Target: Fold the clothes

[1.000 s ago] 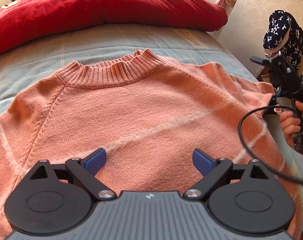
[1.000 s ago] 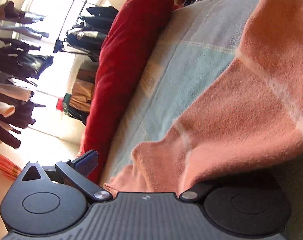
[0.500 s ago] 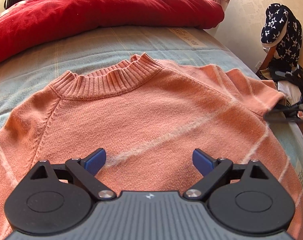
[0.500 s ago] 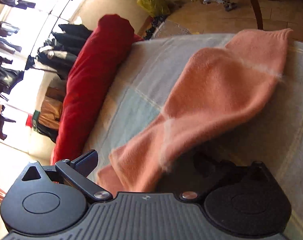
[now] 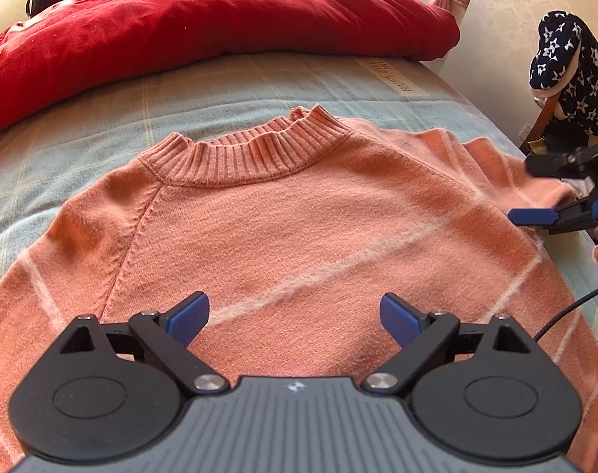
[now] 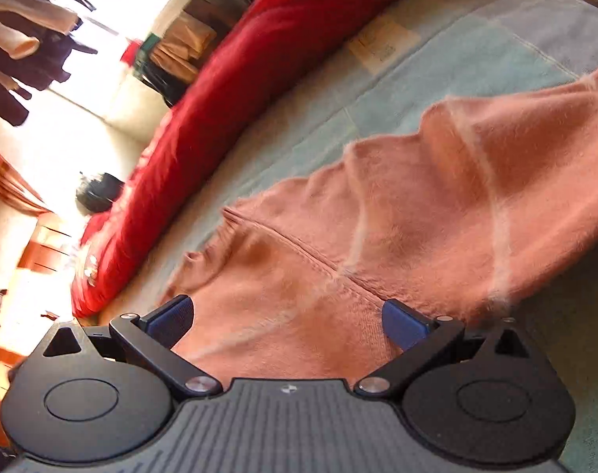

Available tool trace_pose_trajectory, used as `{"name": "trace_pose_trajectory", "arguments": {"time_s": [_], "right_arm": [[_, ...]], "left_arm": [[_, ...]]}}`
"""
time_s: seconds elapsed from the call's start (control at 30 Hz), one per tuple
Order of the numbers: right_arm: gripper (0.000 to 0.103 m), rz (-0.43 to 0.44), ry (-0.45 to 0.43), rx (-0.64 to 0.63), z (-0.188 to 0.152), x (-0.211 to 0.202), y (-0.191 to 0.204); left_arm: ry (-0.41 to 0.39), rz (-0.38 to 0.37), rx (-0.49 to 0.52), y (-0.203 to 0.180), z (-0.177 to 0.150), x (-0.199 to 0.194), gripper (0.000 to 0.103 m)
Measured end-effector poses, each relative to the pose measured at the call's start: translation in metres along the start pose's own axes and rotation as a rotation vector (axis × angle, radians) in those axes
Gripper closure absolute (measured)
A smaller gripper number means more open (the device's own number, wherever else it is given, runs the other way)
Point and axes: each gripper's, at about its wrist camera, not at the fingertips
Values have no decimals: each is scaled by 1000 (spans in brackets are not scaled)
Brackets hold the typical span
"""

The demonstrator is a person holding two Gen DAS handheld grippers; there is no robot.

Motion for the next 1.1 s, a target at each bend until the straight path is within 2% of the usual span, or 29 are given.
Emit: {"name": "trace_pose_trajectory", "arguments": {"time_s": [0.1, 0.23, 0.3, 0.33, 0.43, 0.5, 0.57, 0.6, 0.67, 0.7, 0.8, 0.9, 1.0, 1.07, 1.1], "right_arm": [[0, -177, 34, -155, -25, -2, 5], [0, -280, 27, -247, -45, -25, 21], [0, -266, -17, -284, -48, -33, 35], [0, -230, -32, -311, -45, -32, 45], [0, -179, -20, -376, -32, -4, 63], [0, -217, 11, -380, -21, 26, 58], [2, -305, 47, -363, -8, 47, 38], [2, -278, 33, -367, -4, 43, 33], [0, -362, -4, -344, 5, 27, 34], [0, -375, -10, -334, 10, 19, 32], [0, -264, -54, -283, 28, -1, 27], [0, -154, -55, -301, 52, 7, 38], [0, -46, -8, -352, 69, 40, 56], [0, -3, 44, -382, 77, 68, 67], [0, -12, 75, -391, 78, 83, 68]], "left_arm": [[4, -9, -6, 1, -4, -3, 10], [8, -21, -15, 3, -10, -7, 10], [11, -27, -19, 4, -12, -9, 10], [12, -30, -21, 5, -14, -10, 10], [29, -40, -23, 5, -15, -7, 10], [73, -32, -12, 1, -11, 6, 10], [104, 11, 5, 3, -13, 11, 10], [109, 26, 17, 5, -15, 8, 10], [120, 32, -9, 13, -18, -2, 10], [120, 22, -38, 20, -18, -7, 10], [79, -19, -105, 37, -11, -19, 10], [6, -94, -125, 41, 14, -13, 10], [-54, -178, -123, 40, 43, 1, 10], [-41, -216, -110, 39, 56, 17, 10], [-30, -236, -106, 39, 62, 25, 10]]}}
Point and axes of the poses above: each gripper's, at about its wrist camera, not at the fingertips, and x roughly the way its jaws point, y to its left, z to its top, and after that the axes turned 8 degrees about y, right-handed
